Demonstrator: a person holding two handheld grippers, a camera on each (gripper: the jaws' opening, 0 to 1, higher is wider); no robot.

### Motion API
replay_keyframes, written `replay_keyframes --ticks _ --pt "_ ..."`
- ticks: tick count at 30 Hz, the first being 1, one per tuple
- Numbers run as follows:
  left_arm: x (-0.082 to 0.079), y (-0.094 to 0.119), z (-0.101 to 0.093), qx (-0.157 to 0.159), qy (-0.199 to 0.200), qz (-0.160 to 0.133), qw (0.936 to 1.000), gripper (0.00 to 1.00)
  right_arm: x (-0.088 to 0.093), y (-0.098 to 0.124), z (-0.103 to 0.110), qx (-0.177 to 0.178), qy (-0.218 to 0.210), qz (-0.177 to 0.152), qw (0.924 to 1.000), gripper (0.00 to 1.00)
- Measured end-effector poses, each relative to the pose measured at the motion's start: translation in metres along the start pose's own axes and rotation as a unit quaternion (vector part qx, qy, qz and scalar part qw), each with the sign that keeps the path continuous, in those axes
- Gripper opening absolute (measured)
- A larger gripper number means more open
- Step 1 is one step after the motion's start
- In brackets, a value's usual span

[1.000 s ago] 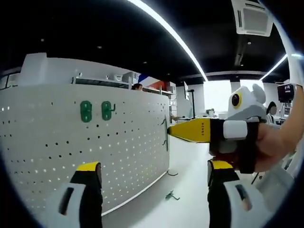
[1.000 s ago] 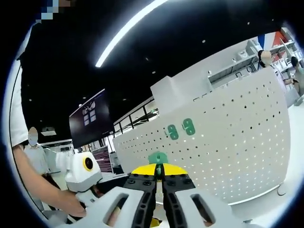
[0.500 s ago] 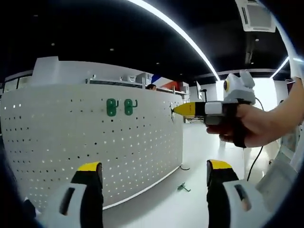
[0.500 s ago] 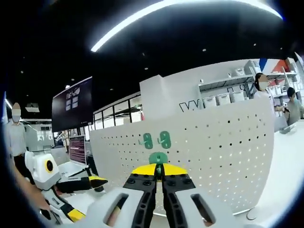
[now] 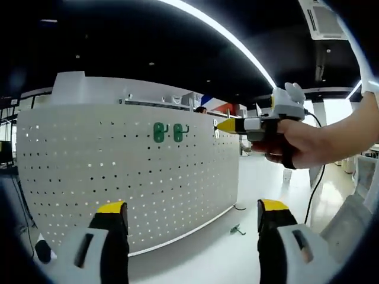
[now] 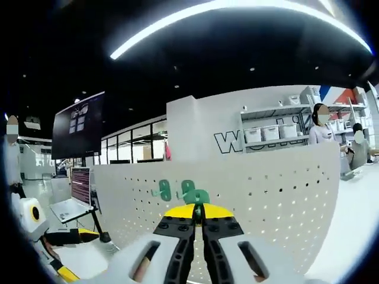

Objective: Insert the hook assembly into the mounting plate slot until the hook locks in place.

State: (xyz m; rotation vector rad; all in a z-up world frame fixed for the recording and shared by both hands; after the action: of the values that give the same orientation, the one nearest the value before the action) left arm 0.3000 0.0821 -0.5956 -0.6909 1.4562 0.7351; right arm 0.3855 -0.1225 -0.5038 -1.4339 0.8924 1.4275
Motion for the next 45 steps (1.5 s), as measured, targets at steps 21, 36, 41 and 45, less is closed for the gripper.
replay_keyframes --ticks 21,36,41,45 --pt "0.001 0.015 0.01 -0.03 0.002 -0.003 0.9996 0.92 -0.003 -0.039 -0.017 0.042 0.022 -0.017 0.9987 0.01" --pt "-0.002 0.017 0.012 -0.031 0.003 0.0 0.9995 0.91 0.0 -0.053 -0.02 0.053 0.025 -0.021 0.9981 0.01" --pt "-0.003 0.019 0.013 -0.031 0.003 0.003 0.9995 0.91 0.004 -0.06 -0.02 0.058 0.016 -0.014 0.9981 0.01" --pt "-0.004 0.021 0.017 -0.034 0.004 0.003 0.9994 0.91 0.008 -0.061 -0.02 0.064 0.017 -0.009 0.9977 0.01"
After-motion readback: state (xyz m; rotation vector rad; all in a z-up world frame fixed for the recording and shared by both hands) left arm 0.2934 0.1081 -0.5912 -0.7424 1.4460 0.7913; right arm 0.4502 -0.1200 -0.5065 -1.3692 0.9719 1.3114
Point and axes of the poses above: the point that each gripper's makers call its tool centre point, and the gripper's own axes: y roughly backward along the fingers, z roughly to its left, x roughly out of its underside, the point moved 5 cm from there along y, roughly backward along the fingers, and after that the axes turned 1 degree about -x, right-handed, at the moved point
